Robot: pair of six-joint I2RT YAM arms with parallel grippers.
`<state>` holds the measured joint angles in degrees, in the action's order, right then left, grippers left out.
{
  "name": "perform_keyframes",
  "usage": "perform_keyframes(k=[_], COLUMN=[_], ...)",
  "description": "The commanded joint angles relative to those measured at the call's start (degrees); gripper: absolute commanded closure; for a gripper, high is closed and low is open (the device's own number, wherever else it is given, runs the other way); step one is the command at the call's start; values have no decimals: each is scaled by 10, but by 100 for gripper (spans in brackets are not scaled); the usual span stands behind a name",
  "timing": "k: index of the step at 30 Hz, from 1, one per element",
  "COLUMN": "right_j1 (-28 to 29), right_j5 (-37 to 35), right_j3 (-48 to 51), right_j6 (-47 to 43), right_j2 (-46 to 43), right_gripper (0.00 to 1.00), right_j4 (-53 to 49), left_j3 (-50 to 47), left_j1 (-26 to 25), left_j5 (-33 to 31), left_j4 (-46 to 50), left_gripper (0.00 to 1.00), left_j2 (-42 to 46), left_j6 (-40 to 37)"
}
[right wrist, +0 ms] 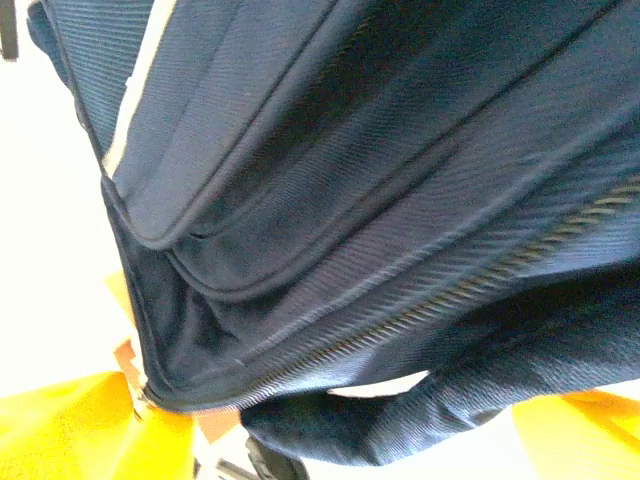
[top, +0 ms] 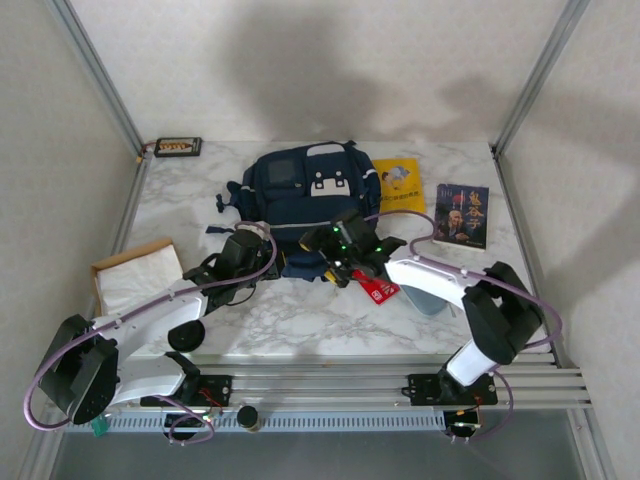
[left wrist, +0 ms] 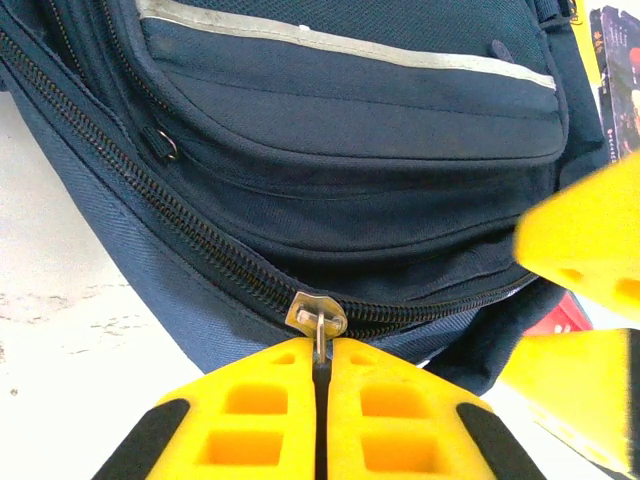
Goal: Pack the student bag
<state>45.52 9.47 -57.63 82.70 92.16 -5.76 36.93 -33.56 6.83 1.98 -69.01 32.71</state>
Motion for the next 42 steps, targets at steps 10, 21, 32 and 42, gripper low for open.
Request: perform_keyframes(k=[10,21,32,42], right_j1=[2,-90,-196,-115], right_j5=[-155,-32,136,183], right_j3=[-103,-38,-88,-163], right_j6=[83,-117,-329,-335], right_j2=[114,-4,-25,96], right_gripper=[67,100,100,100], right_j4=[-2,2,-114,-51], left_j3=[13,3,25,37], left_j1=[-9,18,125,213], left_j5=[-20,-161,-217,-234], left_j4=[8,117,90,104], left_gripper=[100,100,100,100], left_j2=[9,37,-4,-5], left_j6=[-20,21,-1,-21])
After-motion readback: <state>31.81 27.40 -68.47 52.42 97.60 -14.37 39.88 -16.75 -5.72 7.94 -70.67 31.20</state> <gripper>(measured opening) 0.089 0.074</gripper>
